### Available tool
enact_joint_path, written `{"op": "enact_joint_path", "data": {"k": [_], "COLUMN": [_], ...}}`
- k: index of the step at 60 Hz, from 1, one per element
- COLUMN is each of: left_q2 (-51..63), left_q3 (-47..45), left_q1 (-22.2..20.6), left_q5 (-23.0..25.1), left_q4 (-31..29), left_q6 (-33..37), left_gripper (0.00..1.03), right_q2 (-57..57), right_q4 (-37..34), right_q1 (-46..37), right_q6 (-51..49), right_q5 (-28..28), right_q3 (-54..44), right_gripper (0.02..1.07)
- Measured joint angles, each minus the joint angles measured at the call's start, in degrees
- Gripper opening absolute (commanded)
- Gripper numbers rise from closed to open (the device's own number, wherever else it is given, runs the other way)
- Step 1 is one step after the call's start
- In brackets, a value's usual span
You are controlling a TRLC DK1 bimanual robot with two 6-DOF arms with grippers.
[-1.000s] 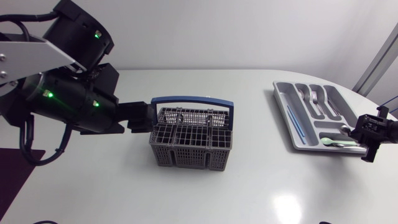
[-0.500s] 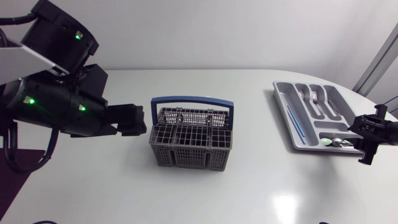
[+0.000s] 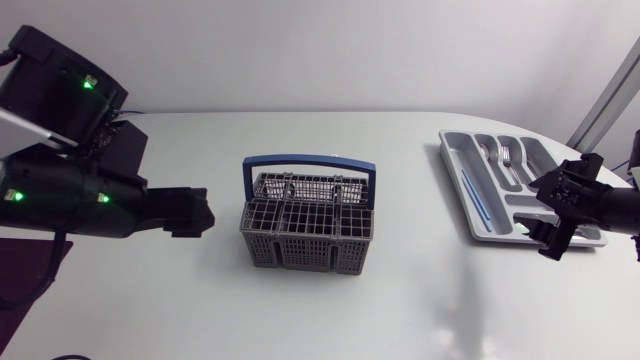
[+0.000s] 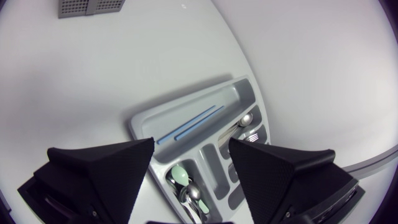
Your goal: Unload the cutlery basket into the drawer organizer.
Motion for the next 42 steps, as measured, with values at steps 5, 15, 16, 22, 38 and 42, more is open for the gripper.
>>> {"op": "enact_joint_path", "data": {"k": [5,15,16,22,38,42], "left_q2": [-1.3,-3.5,-3.7,-5.2,-9.1,-10.4], "left_q3": [-1.3,-2.3,-2.3,-3.0,-7.3,-8.2], "left_q1": [0.1,1.6,1.8,3.1,5.3,5.8], "left_q5": [-0.2,-0.4,-0.5,-0.7,-1.0,-1.1], "left_q4": [0.0,0.0,0.0,0.0,0.1,0.1], "left_q6": [0.7,2.3,2.5,3.7,7.1,7.8], "left_gripper": [0.97,0.97,0.97,0.98,0.99,0.99], "right_q2": [-2.2,-5.7,-6.1,-8.9,-17.5,-19.3], "right_q4": [0.0,0.9,1.0,3.3,10.4,10.6], "right_q1": [2.0,4.6,4.8,6.8,14.6,15.6], "right_q6": [4.5,13.8,14.7,21.0,33.3,35.8], "right_q5": [-0.2,-0.2,-0.1,1.3,11.3,12.3], "right_q3": [-0.6,-1.7,-1.9,-3.4,-8.8,-9.6], "right_gripper": [1.03,1.03,1.03,1.03,1.03,1.03]}}
